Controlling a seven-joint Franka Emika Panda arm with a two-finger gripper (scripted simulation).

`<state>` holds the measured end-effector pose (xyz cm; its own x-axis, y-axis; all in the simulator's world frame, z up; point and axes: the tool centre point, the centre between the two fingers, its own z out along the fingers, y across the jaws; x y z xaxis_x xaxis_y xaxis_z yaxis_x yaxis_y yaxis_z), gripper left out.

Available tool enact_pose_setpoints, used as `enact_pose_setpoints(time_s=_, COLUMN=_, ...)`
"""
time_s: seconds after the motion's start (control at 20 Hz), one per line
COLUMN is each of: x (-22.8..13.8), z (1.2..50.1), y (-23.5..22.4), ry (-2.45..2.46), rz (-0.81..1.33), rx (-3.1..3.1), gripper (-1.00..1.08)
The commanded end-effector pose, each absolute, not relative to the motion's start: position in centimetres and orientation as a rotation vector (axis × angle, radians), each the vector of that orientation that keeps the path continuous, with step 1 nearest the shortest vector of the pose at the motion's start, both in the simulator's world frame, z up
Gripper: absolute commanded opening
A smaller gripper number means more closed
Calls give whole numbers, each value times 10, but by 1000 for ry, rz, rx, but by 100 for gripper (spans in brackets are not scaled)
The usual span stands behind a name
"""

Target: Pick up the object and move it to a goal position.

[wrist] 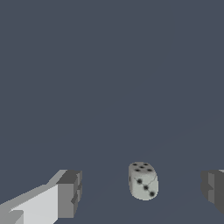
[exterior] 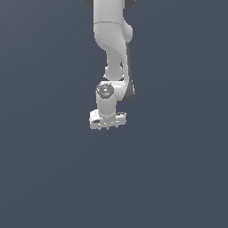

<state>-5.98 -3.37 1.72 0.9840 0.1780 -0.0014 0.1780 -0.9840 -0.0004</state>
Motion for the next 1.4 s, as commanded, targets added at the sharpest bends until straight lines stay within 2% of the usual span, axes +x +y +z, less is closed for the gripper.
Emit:
enact_pose_setpoints(time_s=0.0, x=-59, z=11, y=-34, ry=-281, rz=0, rx=-3129, gripper=100)
enact_pose_setpoints(time_s=0.15, x=-59, z=9, y=-34, ry=-281, rz=0, rx=-3129, gripper=100)
enact_pose_setpoints(time_s=0.2, x=-59, z=9, y=-34, ry=-281, rz=0, rx=-3129, gripper=-100)
enact_pose_setpoints(time_s=0.85, x=-57, z=11, y=-36, ry=-281, rz=0, rx=-3129, gripper=-100)
enact_pose_setpoints(time_s=1.35, x=-29, z=35, y=-70, ry=-281, rz=0, rx=-3129, gripper=-100)
